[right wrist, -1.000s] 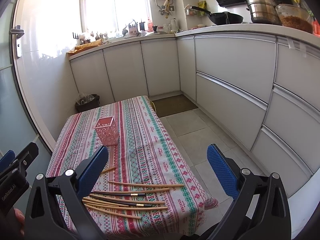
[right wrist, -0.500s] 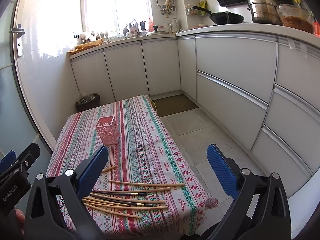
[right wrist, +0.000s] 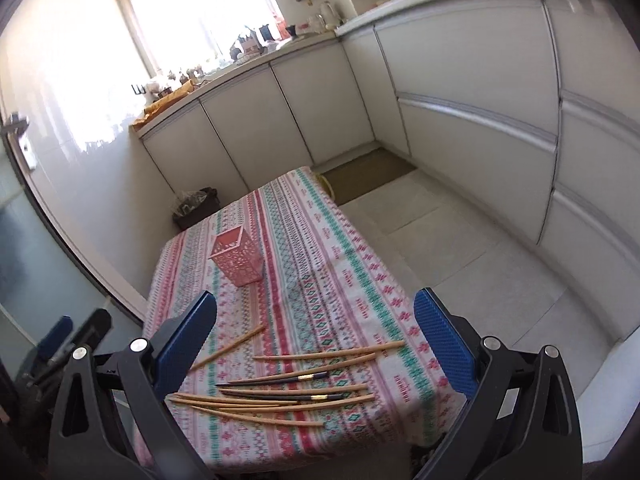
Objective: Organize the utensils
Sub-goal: 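Grasp a light wooden chopstick with the left tool while the right tool grasps another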
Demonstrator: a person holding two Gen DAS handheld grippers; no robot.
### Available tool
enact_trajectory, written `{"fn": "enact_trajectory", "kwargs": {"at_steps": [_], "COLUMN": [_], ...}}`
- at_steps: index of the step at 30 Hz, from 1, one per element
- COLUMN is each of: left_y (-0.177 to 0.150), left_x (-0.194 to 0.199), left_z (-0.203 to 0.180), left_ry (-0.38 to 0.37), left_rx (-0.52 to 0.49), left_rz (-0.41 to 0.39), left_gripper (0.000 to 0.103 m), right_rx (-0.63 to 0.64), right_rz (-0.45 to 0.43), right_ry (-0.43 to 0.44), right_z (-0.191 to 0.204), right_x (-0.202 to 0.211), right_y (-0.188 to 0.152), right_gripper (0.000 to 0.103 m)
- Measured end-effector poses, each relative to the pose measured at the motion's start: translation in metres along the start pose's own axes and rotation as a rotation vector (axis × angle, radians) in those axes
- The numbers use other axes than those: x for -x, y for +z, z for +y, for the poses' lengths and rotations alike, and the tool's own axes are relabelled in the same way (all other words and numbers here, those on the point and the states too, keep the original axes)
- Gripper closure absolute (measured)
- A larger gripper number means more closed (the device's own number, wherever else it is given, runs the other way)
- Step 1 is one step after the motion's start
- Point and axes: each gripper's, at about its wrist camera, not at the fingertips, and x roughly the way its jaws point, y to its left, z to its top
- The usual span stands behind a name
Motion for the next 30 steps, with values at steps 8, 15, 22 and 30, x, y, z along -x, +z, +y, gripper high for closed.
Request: {"fn": "enact_trajectory", "kwargs": {"at_steps": [8,15,22,30], "left_y": [-0.013,-0.056,-0.058,-0.08], "left_x": [-0.116,-0.205,-0.284,-0.314], "left_z": [-0.02,-0.032,-0.015,-0.017], "left_ry": [-0.282,-0.436,-0.479,-0.483], "left_rx": [-0.484,-0.663,-0.61,-0.683], "left_rz": [0.361,0.658,0.869,0.996], "left_gripper": [0.007,0.007,0.01,0.061], "right_rx": [-0.121,-0.141,-0.241,-0.346], "right_rz": [0.108,0.185,0.278,0.288], "right_ry": [0.066,0.071,0.093,0.077], "right_z": [-0.019,-0.025,-0.051,-0.077], "right_x": [-0.062,-0.132,-0.171,-0.179], "right_y": [0.024,0.034,0.035,0.037], "right_gripper": [0.007,0.007,0.007,0.007]}}
